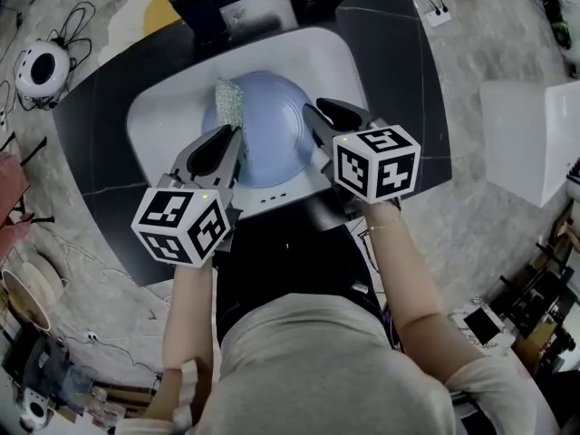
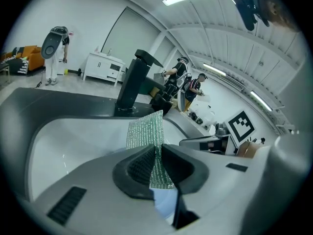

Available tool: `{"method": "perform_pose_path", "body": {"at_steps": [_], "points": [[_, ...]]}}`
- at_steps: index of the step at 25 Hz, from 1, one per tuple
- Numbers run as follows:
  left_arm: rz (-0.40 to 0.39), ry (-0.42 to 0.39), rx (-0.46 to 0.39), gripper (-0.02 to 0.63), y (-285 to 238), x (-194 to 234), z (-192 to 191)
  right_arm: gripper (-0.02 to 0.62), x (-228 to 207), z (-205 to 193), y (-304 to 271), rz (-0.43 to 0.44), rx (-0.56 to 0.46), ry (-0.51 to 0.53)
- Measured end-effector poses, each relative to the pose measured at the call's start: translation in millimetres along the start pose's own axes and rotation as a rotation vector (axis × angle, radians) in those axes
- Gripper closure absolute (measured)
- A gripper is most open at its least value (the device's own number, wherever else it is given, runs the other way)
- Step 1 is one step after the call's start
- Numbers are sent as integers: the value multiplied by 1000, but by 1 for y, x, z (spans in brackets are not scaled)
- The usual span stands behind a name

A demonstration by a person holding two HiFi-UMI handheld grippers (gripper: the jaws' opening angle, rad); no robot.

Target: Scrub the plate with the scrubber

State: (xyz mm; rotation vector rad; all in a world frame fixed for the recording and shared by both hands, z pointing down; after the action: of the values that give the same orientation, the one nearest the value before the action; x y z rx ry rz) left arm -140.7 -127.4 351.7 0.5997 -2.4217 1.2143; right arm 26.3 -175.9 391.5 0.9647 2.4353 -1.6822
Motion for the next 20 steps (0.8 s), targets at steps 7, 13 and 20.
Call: {"method": "perform_pose_path", "body": {"at_steps": [7, 13, 20], "points": [[8, -20, 56, 543, -19, 10, -6, 455, -16, -8, -27, -27, 62, -43], [16, -68, 113, 543, -29, 22, -9, 448, -26, -13, -48, -72, 115, -89], [9, -142, 224, 543, -41, 27, -18, 469, -38, -26, -64, -113, 187, -149]]}}
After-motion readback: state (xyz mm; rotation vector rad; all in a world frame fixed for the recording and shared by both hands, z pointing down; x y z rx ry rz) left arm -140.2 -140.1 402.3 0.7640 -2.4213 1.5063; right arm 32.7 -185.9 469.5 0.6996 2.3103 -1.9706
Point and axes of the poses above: the fingertips, and each gripper's own axes: y backward along the fingers, x to its left, z out of its top, the point moved 4 cm from there along y, backward along the fingers, and after that the axes turned 13 degrees about x, right-handed, at the moved point
